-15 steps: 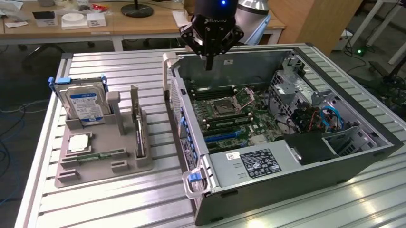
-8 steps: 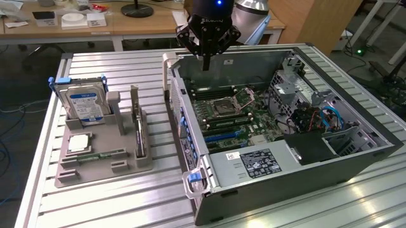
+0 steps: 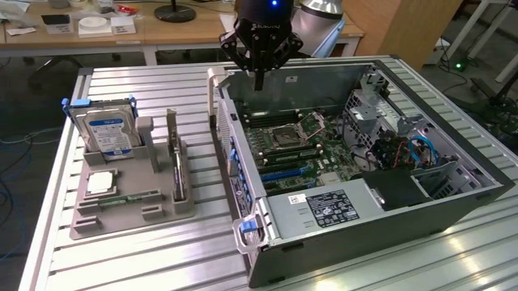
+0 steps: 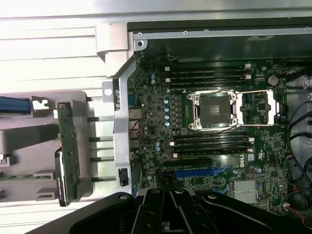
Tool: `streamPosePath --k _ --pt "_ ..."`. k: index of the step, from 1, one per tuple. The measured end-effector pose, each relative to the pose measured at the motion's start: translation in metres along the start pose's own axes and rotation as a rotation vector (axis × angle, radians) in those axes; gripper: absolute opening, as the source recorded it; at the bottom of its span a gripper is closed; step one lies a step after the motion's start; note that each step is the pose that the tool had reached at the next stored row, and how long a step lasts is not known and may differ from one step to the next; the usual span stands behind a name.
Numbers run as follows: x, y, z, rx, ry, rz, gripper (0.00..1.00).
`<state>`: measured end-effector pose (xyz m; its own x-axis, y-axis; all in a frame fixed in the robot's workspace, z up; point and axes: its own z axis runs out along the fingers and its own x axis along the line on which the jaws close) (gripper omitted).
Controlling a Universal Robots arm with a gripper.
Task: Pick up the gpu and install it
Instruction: 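Reach for the gpu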
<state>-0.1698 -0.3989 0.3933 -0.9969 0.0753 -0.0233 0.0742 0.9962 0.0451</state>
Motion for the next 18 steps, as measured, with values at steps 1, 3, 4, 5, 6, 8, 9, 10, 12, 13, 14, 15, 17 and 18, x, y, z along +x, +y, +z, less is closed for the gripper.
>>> streamPosePath --k 1,3,4,5,6,8,9,10,12,13,14,15,17,18 --pt "0.001 0.0000 0.0000 0.0000 0.0000 0.000 0.10" --pt "0.003 -0.0002 0.0000 0.0000 0.0000 0.000 0.10" --pt "0.003 -0.0002 -0.0001 0.0000 0.0000 0.000 0.10" --pt "0.004 -0.0003 -0.0001 -0.0001 -0.0001 0.000 0.10" --pt "0.005 -0.0004 -0.0001 0.0000 0.0000 0.000 0.10" --pt "0.007 -0.0005 -0.0002 0.0000 0.0000 0.000 0.10" --pt "0.007 -0.0006 -0.0002 0.0000 0.0000 0.000 0.10" --pt "0.008 -0.0006 -0.0002 0.0000 0.0000 0.000 0.10" --pt "0.010 -0.0007 -0.0003 0.0000 0.0000 0.000 0.10" --pt "0.010 -0.0008 -0.0003 0.0000 0.0000 0.000 0.10" --pt "0.011 -0.0008 -0.0003 0.0000 0.0000 0.000 0.10" --pt "0.012 -0.0009 -0.0003 0.0000 0.0000 0.000 0.10" --pt "0.013 -0.0010 -0.0003 0.0000 0.0000 0.000 0.10" --pt "0.014 -0.0010 -0.0004 0.0000 0.0000 0.000 0.10"
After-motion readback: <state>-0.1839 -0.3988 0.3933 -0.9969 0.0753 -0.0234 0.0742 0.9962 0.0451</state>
